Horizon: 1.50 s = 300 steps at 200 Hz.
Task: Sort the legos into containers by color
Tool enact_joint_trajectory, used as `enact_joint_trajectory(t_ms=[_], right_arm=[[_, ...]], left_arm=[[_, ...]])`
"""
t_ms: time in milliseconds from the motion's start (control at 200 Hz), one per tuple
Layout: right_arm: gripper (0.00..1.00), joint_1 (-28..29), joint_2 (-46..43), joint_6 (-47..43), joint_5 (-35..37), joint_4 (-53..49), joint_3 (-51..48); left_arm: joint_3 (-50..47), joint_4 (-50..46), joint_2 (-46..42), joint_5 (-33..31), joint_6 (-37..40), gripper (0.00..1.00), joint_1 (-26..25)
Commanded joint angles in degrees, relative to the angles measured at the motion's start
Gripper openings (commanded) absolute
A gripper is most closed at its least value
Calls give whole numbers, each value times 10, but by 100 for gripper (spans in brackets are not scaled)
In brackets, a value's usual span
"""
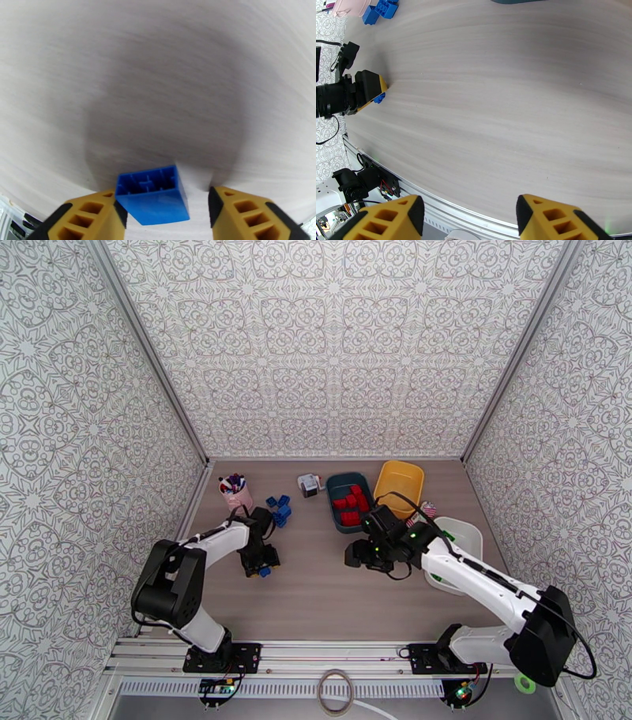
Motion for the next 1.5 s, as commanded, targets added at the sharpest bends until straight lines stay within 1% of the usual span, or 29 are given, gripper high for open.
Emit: enact_joint_trajectory(t_ms=[0,105,180,325,420,525,535,575,670,745,915,1070,1095,1200,1260,1286,1336,1396,1426,1471,1496], right_arm=[[66,-17,-23,-1,21,-19,-2],[66,-45,-35,-15,23,-36,3],[65,-74,-41,-29,24,-49,9],[65,-152,-43,-56,7,-62,20],[65,-204,-33,-71,-20,-59,29],[65,-256,-9,-78,-51,-49,41],[65,-261,-7,-78,-55,-47,43],[64,-281,5,-77,-69,-37,47],[63,-324,32,-60,-105,-11,58],[62,-345,52,-46,-125,10,70],[62,-365,86,-30,-140,19,107],[62,-391,90,-18,-158,25,106],[62,-394,90,-17,-159,25,105],[61,-407,88,-19,-163,18,101],[61,-413,84,-19,-166,16,95],[61,-415,82,-19,-167,15,93],[61,-418,80,-19,-169,14,90],[61,-419,78,-20,-171,11,86],[61,-419,78,-21,-171,9,86],[61,-419,76,-23,-174,6,84],[61,-419,75,-24,-175,6,84]], left_arm=[[10,9,26,7,-8,48,-11],[14,13,25,14,-14,39,-18],[21,15,19,21,-27,36,-32],[56,38,18,51,-63,32,-94],[81,89,17,83,-92,32,-127],[137,134,33,106,-109,31,-154],[142,139,36,120,-110,31,-156],[164,158,48,136,-117,31,-166],[233,190,94,170,-124,30,-186],[295,205,137,191,-126,30,-199],[415,273,237,244,-169,30,-203],[528,340,327,284,-213,31,-205],[542,355,353,290,-223,30,-205],[614,407,416,306,-262,31,-210],[662,415,455,308,-276,31,-214],[701,414,473,309,-280,31,-216],[759,409,508,313,-287,33,-220],[836,393,559,313,-297,42,-224],[875,387,583,313,-303,50,-225],[918,376,608,309,-316,67,-227],[929,380,617,306,-322,73,-226]])
